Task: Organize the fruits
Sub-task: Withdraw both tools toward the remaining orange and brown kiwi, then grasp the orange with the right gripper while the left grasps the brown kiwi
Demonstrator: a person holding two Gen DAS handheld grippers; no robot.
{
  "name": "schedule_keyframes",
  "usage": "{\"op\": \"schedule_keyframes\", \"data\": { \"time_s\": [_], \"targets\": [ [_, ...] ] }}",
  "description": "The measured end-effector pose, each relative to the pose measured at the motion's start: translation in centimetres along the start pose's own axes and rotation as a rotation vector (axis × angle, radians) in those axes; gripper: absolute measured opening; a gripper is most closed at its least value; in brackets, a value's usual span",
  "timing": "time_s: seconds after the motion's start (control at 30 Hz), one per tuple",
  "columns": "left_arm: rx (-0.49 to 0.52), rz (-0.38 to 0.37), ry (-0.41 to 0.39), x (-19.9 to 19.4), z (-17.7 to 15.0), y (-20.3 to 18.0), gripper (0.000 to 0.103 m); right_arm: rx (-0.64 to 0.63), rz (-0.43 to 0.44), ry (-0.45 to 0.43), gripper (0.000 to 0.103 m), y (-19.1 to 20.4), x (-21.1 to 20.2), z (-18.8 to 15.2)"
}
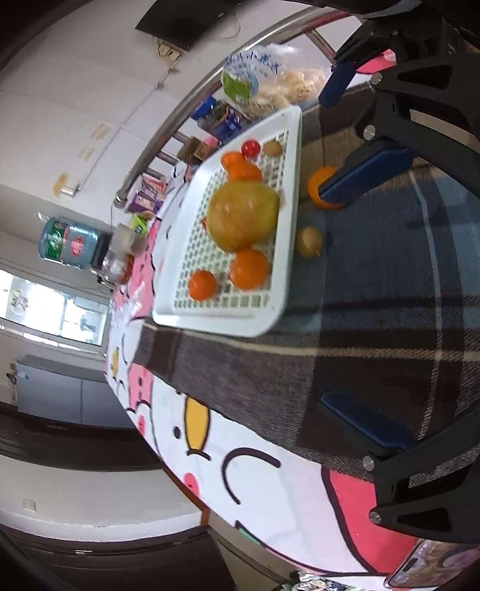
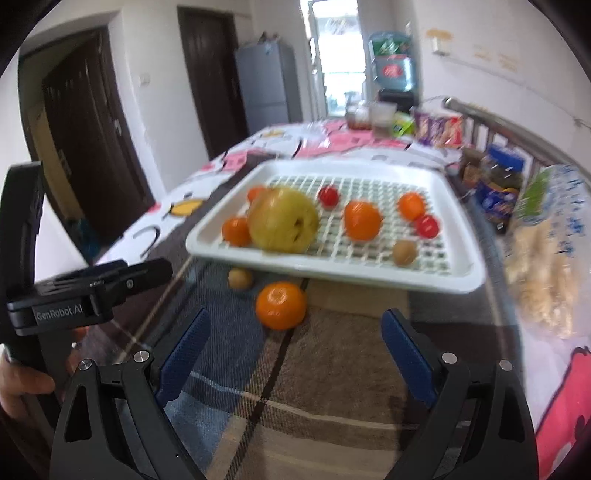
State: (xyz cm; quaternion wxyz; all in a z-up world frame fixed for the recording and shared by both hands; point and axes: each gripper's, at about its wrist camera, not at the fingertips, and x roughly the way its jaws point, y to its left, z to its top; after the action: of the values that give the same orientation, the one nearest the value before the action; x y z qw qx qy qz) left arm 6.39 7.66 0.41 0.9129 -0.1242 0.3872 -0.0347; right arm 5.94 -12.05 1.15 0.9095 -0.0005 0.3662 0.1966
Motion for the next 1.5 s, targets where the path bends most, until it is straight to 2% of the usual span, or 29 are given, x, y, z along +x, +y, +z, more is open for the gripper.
{"op": "schedule_keyframes", "data": {
  "time_s": [0.1, 0.27, 0.5, 0.6, 0.8, 1.0, 1.13, 1.2, 1.27, 1.3, 1.5],
  "targets": [
    [-0.008, 0.010, 0.024, 0.9, -0.3, 0.5, 0.103, -0.014, 0.001, 0.051, 0.089, 0.2, 1.9, -0.1],
    [-0.016, 0.017, 0.039, 1.4, -0.4, 0.8, 0.103, -0.034, -0.009, 0.087, 0.077, 0.4, 3.7, 0.2],
    [-0.019, 0.010, 0.059, 1.9, -0.2, 0.6, 0.102, -0.048, 0.019, 0.149, 0.041, 0.8, 5.9, 0.2],
    [0.004, -0.003, 0.071, 2.3, -0.2, -0.1, 0.101, -0.043, 0.031, 0.146, 0.040, 0.8, 5.8, 0.0],
    [0.091, -0.025, 0.114, 3.6, -0.3, -2.8, 0.094, -0.021, 0.020, 0.138, 0.039, -0.3, 4.5, -0.3],
    [0.143, -0.047, 0.137, 5.0, 0.1, -5.0, 0.082, 0.006, -0.001, 0.120, 0.039, -1.8, 2.8, -0.9],
    [0.139, -0.053, 0.164, 6.6, 0.5, -5.4, 0.063, 0.033, -0.008, 0.103, 0.039, -2.9, 1.8, -1.2],
    [0.162, -0.032, 0.150, 6.8, 0.6, -5.7, 0.056, 0.042, -0.010, 0.098, 0.039, -3.4, 1.5, -1.4],
    [0.171, -0.040, 0.161, 7.0, 0.5, -6.0, 0.035, 0.053, -0.010, 0.095, 0.039, -3.7, 1.4, -1.6],
    [0.174, -0.037, 0.160, 6.9, 0.5, -6.1, 0.030, 0.057, -0.008, 0.094, 0.039, -3.8, 1.4, -1.7],
    [0.195, -0.068, 0.165, 5.7, -0.5, -6.3, 0.030, 0.076, 0.012, 0.087, 0.039, -4.3, 1.4, -2.1]
  ]
}}
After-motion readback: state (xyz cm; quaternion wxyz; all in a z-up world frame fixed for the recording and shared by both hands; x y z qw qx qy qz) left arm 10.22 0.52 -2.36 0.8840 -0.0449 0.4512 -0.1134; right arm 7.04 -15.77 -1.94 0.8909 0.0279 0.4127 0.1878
